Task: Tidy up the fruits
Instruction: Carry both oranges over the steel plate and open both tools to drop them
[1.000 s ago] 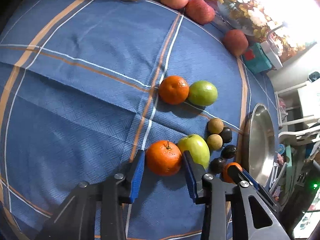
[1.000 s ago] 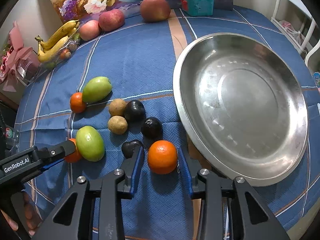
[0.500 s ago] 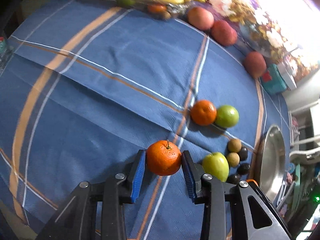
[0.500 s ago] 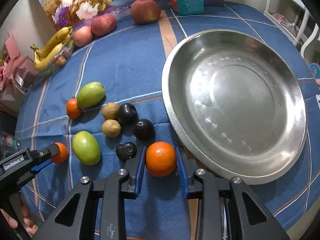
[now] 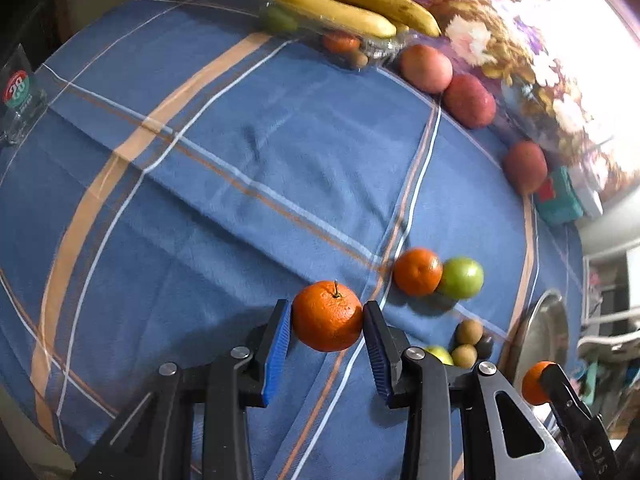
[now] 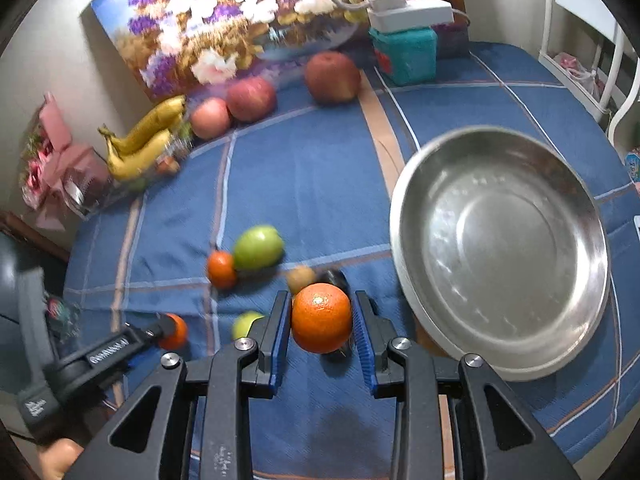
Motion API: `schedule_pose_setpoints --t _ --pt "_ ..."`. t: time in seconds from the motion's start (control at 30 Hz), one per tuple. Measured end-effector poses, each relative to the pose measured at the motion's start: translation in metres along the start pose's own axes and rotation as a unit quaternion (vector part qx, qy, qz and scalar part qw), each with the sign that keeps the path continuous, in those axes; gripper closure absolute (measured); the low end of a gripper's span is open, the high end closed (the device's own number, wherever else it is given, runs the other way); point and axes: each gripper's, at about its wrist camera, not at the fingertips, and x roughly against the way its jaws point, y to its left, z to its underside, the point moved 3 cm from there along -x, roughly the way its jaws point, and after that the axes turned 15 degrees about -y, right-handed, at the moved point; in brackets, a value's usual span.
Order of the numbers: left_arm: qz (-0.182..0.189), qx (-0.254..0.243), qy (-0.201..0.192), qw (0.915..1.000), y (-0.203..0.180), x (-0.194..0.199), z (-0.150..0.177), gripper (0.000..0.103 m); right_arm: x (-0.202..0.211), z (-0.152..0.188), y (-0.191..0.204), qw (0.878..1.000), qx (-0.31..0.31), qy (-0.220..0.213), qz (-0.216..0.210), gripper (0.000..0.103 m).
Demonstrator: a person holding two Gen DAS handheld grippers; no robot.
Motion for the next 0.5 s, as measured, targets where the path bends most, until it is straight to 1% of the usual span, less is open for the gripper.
schedule_pose_setpoints --t 0.1,0.17,0.2,0.27,0.37,0.5 --pt "0.005 -0.003 -0.01 0.9999 -0.011 -0.002 -0.012 0.064 0.002 -0.016 0.002 0.999 0.012 -0.03 0.019 0.071" --pt "-0.006 -0.011 -0.018 0.9998 -0.02 -0.003 -0.016 0.064 0.001 -0.025 -0.002 0.999 0.003 -0.041 0.029 0.071" --pt "-0.009 -0.013 -0.02 0.9997 -0.025 -0.004 -0.018 0.064 0.0 -0.03 -0.005 0.998 -0.007 -0.048 0.026 0.071" --pt "-0.001 -0.018 -0.023 0.9996 -0.038 -0.005 -0.016 0.064 -0.001 -0.037 -0.011 0.998 -0.022 -0.055 0.026 0.071" --pt "0.005 -0.041 -0.032 0.9987 -0.058 -0.008 -0.014 0.064 -0.006 -0.047 -0.02 0.997 -0.017 -0.064 0.046 0.071" --pt "0.016 -0.054 -0.037 0.9977 -0.088 -0.012 -0.014 0.064 -0.004 -0.057 -0.037 0.996 -0.025 -0.072 0.054 0.071"
